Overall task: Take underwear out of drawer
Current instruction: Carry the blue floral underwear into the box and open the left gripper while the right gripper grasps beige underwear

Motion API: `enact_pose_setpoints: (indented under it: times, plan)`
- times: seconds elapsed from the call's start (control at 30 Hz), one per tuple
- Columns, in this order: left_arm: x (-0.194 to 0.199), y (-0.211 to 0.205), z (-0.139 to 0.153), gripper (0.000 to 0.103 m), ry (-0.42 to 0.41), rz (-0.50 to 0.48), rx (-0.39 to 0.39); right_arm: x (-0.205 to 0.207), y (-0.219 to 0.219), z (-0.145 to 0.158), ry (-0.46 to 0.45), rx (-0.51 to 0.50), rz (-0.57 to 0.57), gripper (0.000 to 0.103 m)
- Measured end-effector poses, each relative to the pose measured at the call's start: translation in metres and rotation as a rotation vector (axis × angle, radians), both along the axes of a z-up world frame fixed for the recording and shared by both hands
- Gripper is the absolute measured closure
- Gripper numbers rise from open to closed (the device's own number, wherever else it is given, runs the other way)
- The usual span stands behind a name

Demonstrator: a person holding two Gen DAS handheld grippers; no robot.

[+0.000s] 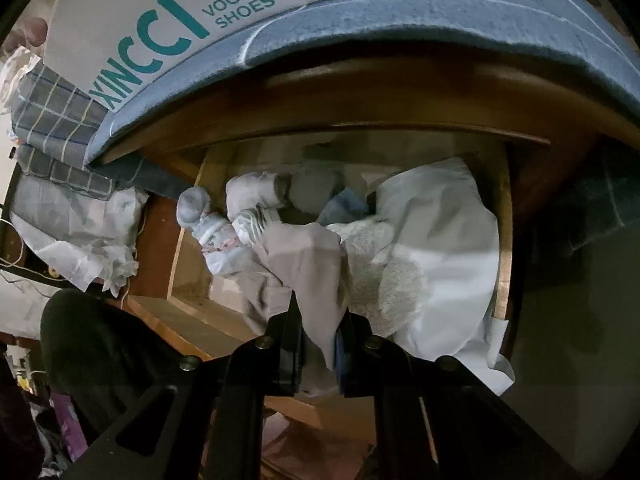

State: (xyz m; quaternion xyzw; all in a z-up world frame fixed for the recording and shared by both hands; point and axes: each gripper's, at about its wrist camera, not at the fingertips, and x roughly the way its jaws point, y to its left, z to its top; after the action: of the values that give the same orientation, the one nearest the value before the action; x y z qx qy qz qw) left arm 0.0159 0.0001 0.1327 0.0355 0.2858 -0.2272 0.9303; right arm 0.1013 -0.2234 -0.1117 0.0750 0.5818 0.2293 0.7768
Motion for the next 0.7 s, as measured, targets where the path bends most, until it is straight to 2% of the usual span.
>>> enact_pose_setpoints:
  times: [0.13, 0.27, 0.43, 0.7]
  plan:
    - [0.034, -0.012, 0.022, 0.087, -0.008, -0.001, 0.015, 0.001, -0.002, -0.002, 0.001, 0.007, -0.008, 0.092]
    - [0.091, -0.039, 0.031, 0.087, 0.038, -0.001, 0.045, 0.001, 0.0, -0.006, 0.002, -0.009, -0.002, 0.092]
    - [0.161, -0.083, 0.022, 0.087, 0.138, -0.024, 0.079, 0.001, 0.0, -0.005, 0.0, -0.008, 0.003, 0.092]
    - [0.212, -0.136, -0.009, 0.084, 0.211, -0.033, 0.205, 0.003, -0.004, -0.01, 0.012, 0.009, -0.009, 0.092]
